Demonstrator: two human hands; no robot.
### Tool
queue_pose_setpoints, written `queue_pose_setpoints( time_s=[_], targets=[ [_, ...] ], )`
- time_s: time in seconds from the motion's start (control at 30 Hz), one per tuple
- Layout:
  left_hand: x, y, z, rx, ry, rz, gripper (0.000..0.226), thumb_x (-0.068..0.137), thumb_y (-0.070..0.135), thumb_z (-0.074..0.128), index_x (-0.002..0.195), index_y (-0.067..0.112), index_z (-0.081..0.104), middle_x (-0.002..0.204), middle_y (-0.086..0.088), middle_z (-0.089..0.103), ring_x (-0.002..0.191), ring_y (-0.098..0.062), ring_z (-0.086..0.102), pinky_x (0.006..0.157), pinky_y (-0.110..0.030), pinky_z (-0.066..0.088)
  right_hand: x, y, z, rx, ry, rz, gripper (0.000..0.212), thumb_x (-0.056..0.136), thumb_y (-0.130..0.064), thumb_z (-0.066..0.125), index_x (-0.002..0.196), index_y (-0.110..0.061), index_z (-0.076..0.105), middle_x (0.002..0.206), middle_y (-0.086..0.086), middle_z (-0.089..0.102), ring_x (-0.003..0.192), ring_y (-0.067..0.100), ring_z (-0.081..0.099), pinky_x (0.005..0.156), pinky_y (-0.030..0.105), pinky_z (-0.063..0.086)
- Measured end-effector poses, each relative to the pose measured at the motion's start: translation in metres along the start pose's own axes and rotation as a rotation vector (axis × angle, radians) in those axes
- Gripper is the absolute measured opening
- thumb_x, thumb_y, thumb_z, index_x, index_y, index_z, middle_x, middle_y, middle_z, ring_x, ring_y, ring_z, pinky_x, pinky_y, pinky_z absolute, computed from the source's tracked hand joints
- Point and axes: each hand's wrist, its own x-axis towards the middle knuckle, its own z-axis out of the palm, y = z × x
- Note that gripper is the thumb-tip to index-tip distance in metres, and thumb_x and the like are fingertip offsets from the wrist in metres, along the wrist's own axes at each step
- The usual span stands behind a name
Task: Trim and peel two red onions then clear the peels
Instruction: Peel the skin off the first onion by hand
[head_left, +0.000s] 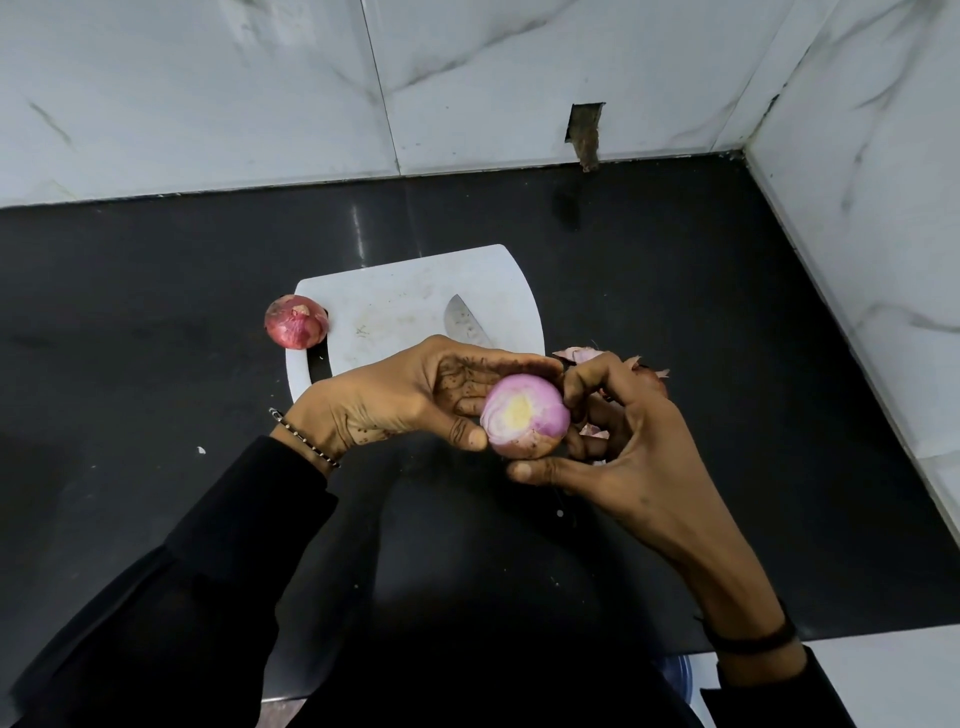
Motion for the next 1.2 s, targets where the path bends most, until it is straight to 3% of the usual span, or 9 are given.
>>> queue_pose_setpoints(
  time_s=[0.17, 0.27, 0.57, 0.67, 0.8, 0.9, 1.0, 1.1, 1.2],
  targets=[
    [-0.002, -0.004, -0.001, -0.018, 0.028, -0.019, 0.076, 0.066, 0.012, 0.089, 0.136, 0.011, 0.059, 0.136, -0.011, 0.063, 0.129, -0.029, 0.057, 0.101, -0.036, 0.051, 0.001, 0.005, 0.002, 0.033, -0.029, 0.03, 0.05, 0.062, -0.01, 0.094, 0.091, -0.013, 0.054, 0.1, 0.007, 0.061, 0.092, 0.02, 0.068, 0.067, 0.028, 0.058],
    [-0.003, -0.005, -0.001, -0.014, 0.035, -0.022, 0.076, 0.066, 0.013, 0.089, 0.136, 0.01, 0.059, 0.135, -0.012, 0.063, 0.129, -0.029, 0.057, 0.102, -0.038, 0.051, 0.001, 0.006, 0.004, 0.043, -0.038, 0.045, 0.051, 0.062, -0.008, 0.094, 0.093, -0.008, 0.053, 0.098, 0.011, 0.06, 0.084, 0.013, 0.066, 0.067, 0.024, 0.056],
    [-0.004, -0.005, -0.004, -0.019, 0.027, -0.055, 0.073, 0.066, 0.013, 0.089, 0.134, 0.012, 0.061, 0.135, -0.015, 0.063, 0.128, -0.031, 0.058, 0.101, -0.037, 0.052, 0.003, 0.013, 0.008, 0.044, -0.064, 0.083, 0.049, 0.065, -0.006, 0.092, 0.091, -0.007, 0.05, 0.098, 0.012, 0.06, 0.091, 0.013, 0.068, 0.072, 0.037, 0.062],
    [-0.004, -0.007, -0.005, -0.008, 0.01, -0.062, 0.073, 0.067, 0.009, 0.088, 0.135, 0.009, 0.06, 0.136, -0.016, 0.062, 0.129, -0.032, 0.057, 0.102, -0.038, 0.052, 0.002, 0.014, 0.009, 0.054, -0.054, 0.096, 0.049, 0.065, -0.004, 0.092, 0.09, -0.005, 0.05, 0.094, 0.005, 0.058, 0.092, 0.013, 0.068, 0.072, 0.041, 0.062],
    [-0.005, -0.01, -0.007, 0.003, 0.0, -0.07, 0.068, 0.071, -0.016, 0.075, 0.134, 0.008, 0.061, 0.132, -0.015, 0.064, 0.125, -0.029, 0.06, 0.096, -0.033, 0.054, 0.001, 0.017, 0.012, 0.09, -0.045, 0.11, 0.051, 0.064, 0.0, 0.091, 0.089, -0.004, 0.047, 0.097, 0.019, 0.055, 0.096, 0.026, 0.07, 0.076, 0.04, 0.063],
    [-0.005, -0.012, -0.008, 0.01, -0.008, -0.082, 0.069, 0.07, -0.009, 0.081, 0.134, 0.007, 0.06, 0.133, -0.016, 0.064, 0.126, -0.03, 0.06, 0.098, -0.035, 0.054, 0.0, 0.022, 0.015, 0.101, -0.032, 0.115, 0.05, 0.064, 0.001, 0.092, 0.086, -0.011, 0.048, 0.099, 0.023, 0.056, 0.098, 0.034, 0.069, 0.075, 0.044, 0.063],
    [-0.004, -0.011, -0.011, -0.003, -0.016, -0.091, 0.071, 0.069, 0.006, 0.086, 0.135, 0.005, 0.059, 0.135, -0.019, 0.062, 0.126, -0.032, 0.059, 0.1, -0.036, 0.053, -0.001, 0.024, 0.019, 0.131, -0.022, 0.109, 0.049, 0.065, -0.001, 0.091, 0.081, -0.019, 0.049, 0.094, 0.018, 0.06, 0.088, 0.027, 0.071, 0.065, 0.032, 0.058],
    [-0.003, -0.011, -0.011, -0.08, 0.006, -0.077, 0.074, 0.069, 0.013, 0.088, 0.136, 0.005, 0.058, 0.136, -0.02, 0.06, 0.126, -0.03, 0.059, 0.101, -0.034, 0.052, 0.0, 0.022, 0.021, 0.191, 0.034, 0.115, 0.042, 0.07, 0.001, 0.086, 0.08, -0.005, 0.046, 0.084, 0.02, 0.06, 0.063, 0.017, 0.066, 0.056, 0.023, 0.054],
    [0.0, -0.007, -0.01, -0.114, 0.059, -0.04, 0.07, 0.069, 0.017, 0.089, 0.133, 0.011, 0.062, 0.134, -0.015, 0.063, 0.124, -0.027, 0.061, 0.098, -0.031, 0.053, 0.008, 0.015, 0.016, 0.157, 0.037, 0.104, 0.043, 0.072, -0.008, 0.087, 0.089, -0.001, 0.048, 0.086, 0.021, 0.068, 0.063, 0.023, 0.069, 0.059, 0.027, 0.057]
  ],
)
